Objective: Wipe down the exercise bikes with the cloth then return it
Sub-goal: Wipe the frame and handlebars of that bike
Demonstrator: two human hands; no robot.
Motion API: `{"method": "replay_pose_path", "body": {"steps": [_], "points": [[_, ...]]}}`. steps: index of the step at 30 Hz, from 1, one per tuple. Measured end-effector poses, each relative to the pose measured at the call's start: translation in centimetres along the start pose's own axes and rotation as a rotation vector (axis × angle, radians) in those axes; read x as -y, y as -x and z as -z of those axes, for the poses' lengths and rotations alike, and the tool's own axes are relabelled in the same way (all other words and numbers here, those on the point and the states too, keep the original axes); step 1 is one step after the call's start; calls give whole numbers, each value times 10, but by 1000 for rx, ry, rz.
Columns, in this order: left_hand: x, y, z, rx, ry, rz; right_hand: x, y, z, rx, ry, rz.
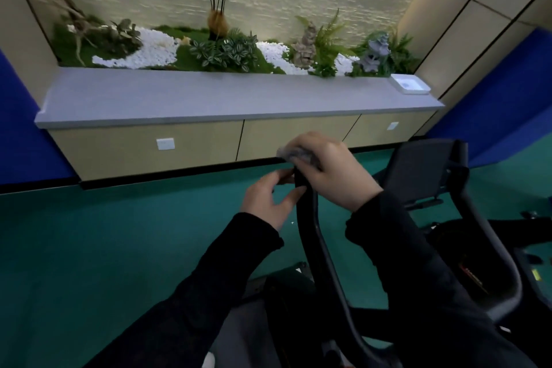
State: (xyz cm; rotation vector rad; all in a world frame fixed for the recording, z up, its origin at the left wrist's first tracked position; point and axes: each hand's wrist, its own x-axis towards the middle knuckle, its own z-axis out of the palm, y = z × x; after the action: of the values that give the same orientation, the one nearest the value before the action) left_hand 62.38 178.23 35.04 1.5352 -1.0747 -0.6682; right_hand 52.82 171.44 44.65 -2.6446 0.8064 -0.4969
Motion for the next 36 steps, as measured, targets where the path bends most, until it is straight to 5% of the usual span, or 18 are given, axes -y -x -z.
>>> {"method": "replay_pose_path", "body": {"steps": [3,6,10,18,26,32,36], "points": [[5,0,-2,7,87,28,-8,-16,3,144,-37,-145],[9,2,-3,3,158,39,-13,-10,-2,24,-130,-354],[10,-2,-5,-14,217,37,0,1,-21,-227,-121,-311],[22,-11,-3,33,290,38,0,24,-38,-349,-212,-503],[22,-23,11,107,322,26,15,78,-63,-412,-73,-520],[17,-30,16,175,373,39,21,58,-65,-633,-73,-481],[14,-32,18,194,367,24,19,76,-68,-575,-27,-434]]}}
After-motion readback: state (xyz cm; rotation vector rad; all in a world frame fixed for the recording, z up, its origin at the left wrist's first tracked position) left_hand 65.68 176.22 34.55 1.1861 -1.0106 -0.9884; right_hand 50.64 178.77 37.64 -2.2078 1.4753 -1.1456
